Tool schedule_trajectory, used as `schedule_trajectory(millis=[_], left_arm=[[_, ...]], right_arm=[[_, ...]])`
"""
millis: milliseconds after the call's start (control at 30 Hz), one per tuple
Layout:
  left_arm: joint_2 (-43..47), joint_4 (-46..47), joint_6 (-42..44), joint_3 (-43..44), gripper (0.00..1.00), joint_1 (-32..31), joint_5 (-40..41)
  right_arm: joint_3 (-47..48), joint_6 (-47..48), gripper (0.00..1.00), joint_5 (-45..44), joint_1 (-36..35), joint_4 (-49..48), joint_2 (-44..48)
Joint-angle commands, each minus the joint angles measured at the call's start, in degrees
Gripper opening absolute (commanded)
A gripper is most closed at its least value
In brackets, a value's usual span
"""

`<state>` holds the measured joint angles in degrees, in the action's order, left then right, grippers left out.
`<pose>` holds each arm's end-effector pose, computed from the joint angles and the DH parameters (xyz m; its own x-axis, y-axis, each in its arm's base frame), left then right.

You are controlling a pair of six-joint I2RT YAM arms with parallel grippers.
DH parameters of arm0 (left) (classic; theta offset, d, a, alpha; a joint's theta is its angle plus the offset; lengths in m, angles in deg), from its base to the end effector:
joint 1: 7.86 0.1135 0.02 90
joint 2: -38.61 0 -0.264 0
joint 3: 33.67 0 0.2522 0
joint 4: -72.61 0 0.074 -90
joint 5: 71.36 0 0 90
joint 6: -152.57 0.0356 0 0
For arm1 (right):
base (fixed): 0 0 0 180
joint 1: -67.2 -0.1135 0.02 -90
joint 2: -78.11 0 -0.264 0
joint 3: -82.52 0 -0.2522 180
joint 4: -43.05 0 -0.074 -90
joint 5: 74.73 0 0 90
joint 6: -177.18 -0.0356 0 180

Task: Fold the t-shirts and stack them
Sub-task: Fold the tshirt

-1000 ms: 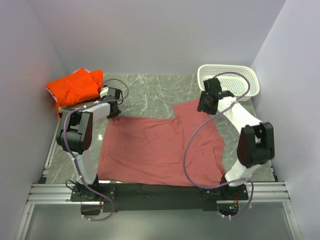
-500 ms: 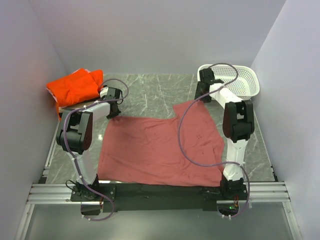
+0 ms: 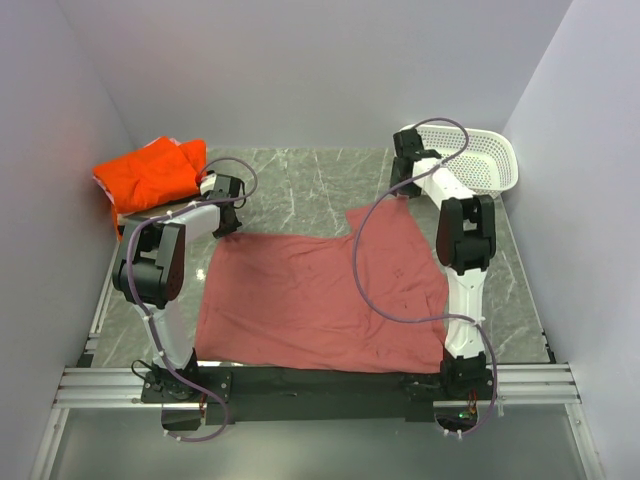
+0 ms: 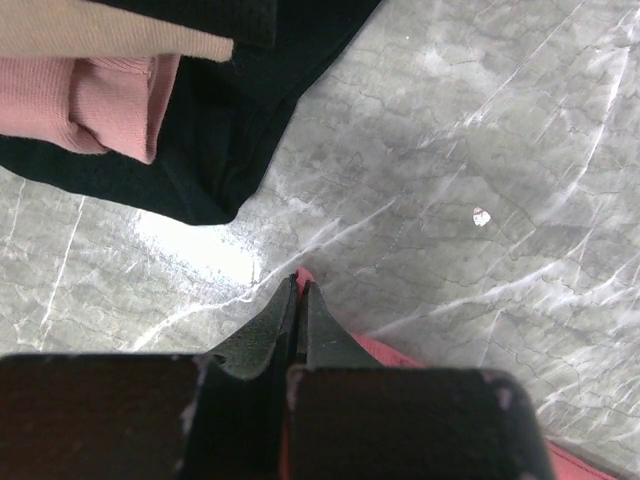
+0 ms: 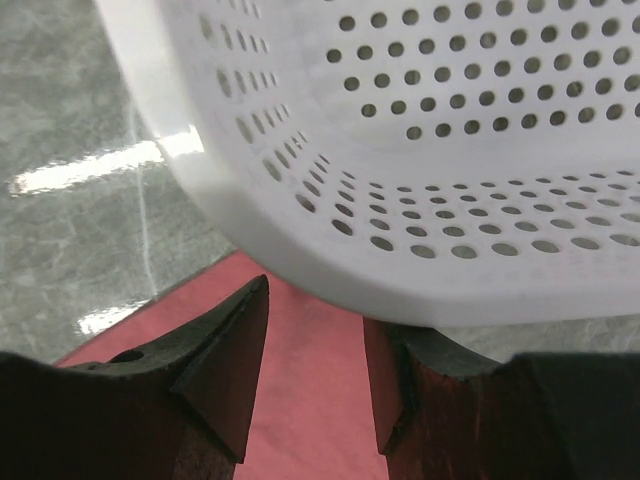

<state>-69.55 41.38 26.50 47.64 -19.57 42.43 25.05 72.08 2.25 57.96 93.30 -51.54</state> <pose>0.3786 -0.0638 0.1600 -0.6582 -0.4138 -0.6290 -0.5080 0.8606 -0.0346 0.4922 0.0719 0.1940 -0.8121 0.1250 -0.5700 0.1813 0.9825 -0.0427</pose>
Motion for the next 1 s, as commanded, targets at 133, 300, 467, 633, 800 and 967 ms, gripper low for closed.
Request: schedule_trajectory(millis=[133,300,467,633,800,967], left_arm=[[3.5,-0.7,0.9,1.7,0.01,-0.1,-0.7],[3.3,-0.8,0.9,1.9,0.01,0.0,-1.5],[3.5,-0.7,1.0,1.9,0.01,-0.1,-1.1],[3.0,-1.2,1.2,2.4,0.01,0.0,-0.9],[3.4,-1.4,1.2,2.2,0.01,0.0,-0.9],[3.7,-1.6,1.3,2.4,0.01,0.0,-0.7]], right_arm=[[-7.5,1.1,0.49,-3.2,0.4,-5.7,4.2],[-4.1,1.9,0.49,-3.3,0.4,-3.1,1.8],[-2.5,3.6,0.48,-3.2,0.4,-3.4,0.2],[-1.5,4.8,0.42,-3.4,0.4,-3.3,-0.9],[0.0,5.2,0.35,-3.4,0.4,-1.6,-2.5],[1.2,6.0,0.34,-1.9,0.2,-0.2,-3.8]])
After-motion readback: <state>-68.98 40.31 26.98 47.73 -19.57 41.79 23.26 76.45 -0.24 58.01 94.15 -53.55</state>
